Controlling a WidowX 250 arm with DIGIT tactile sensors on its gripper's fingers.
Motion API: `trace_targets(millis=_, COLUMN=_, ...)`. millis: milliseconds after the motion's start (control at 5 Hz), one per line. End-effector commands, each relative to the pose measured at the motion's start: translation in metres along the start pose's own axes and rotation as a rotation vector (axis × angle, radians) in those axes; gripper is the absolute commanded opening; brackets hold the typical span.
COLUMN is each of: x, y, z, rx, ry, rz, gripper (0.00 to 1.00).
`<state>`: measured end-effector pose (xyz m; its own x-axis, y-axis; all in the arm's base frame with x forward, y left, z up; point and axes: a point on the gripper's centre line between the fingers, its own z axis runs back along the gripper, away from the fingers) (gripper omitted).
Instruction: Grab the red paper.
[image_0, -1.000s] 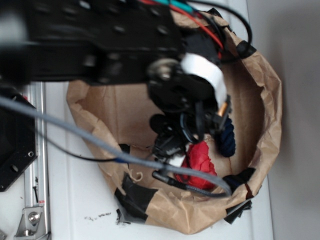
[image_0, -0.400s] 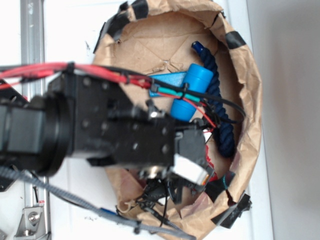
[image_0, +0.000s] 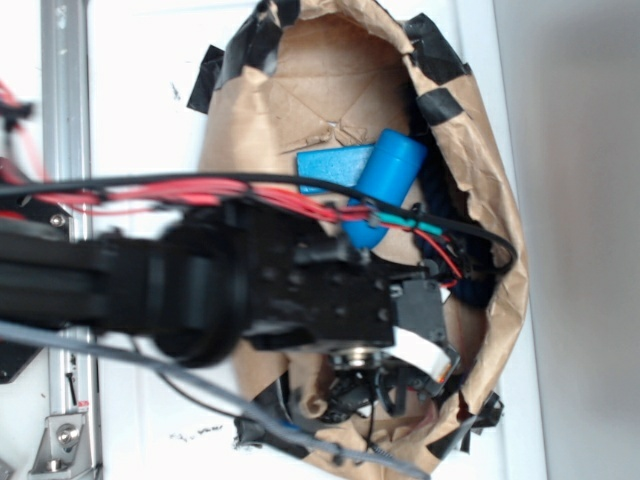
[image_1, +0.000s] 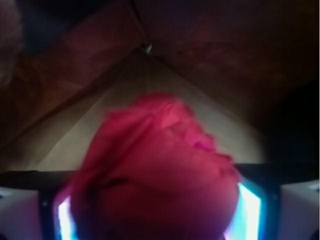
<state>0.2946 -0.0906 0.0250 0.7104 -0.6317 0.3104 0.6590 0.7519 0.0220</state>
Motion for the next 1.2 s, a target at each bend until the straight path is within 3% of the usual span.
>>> trace_targets(millis=0, x=0.003, y=-0.019, z=0.019, rx=0.026, ry=-0.006, rz=0.006, gripper=0.00)
trace_targets(millis=200, x=0.007, y=0.000, z=0.066, rx=0.057, ry=-0.076, rz=0.117, gripper=0.00)
trace_targets(millis=400, x=-0.002, y=0.031, z=0.120, rx=0.124, ry=-0.083, rz=0.332, gripper=0.00)
trace_targets(millis=600, x=-0.011, y=0.038, z=0.179, rx=0.285, ry=0.185, rz=0.416, gripper=0.00)
trace_targets(millis=800, x=-0.018, y=0.050, z=0.210, rx=0.269, ry=0.256, rz=0.623, gripper=0.00)
trace_targets(millis=1000, x=-0.018, y=0.054, z=0.214, rx=0.260, ry=0.278, rz=0.723, gripper=0.00)
